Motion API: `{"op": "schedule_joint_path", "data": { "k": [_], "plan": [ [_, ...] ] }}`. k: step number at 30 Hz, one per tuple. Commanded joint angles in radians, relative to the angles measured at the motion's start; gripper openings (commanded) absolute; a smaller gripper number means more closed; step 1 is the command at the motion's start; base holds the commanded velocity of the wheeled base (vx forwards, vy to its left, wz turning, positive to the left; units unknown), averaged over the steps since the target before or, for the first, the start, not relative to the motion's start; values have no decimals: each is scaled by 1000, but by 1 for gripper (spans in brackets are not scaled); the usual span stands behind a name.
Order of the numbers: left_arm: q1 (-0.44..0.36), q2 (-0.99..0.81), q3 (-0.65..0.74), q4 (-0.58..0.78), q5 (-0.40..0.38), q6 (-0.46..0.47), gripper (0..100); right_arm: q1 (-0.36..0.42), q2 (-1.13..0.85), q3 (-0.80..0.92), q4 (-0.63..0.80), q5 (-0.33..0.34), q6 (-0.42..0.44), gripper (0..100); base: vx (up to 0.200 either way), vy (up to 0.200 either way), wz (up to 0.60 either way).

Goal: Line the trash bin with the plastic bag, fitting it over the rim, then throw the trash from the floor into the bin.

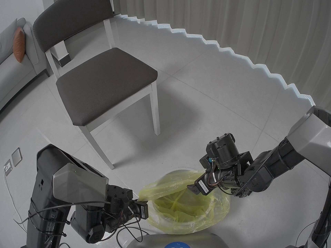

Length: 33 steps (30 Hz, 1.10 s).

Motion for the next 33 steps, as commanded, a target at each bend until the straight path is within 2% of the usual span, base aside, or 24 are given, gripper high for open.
{"op": "schedule_joint_path", "data": {
  "k": [1,8,28,29,33],
  "plan": [
    [-2,-7,19,2,0,8,0,2,7,3,0,0,-7,100,0,0,0],
    [9,97,-59,-7,0,2,0,1,19,-6,0,-2,-10,100,0,0,0],
    [21,90,-109,-9,9,-4,0,14,44,-72,35,-2,-18,100,0,0,0],
    [21,90,-109,-10,9,-4,100,14,45,-74,35,-2,-18,100,0,0,0],
    [21,87,-110,-10,9,-4,100,21,51,-85,35,-2,-23,100,0,0,0]
  ]
}}
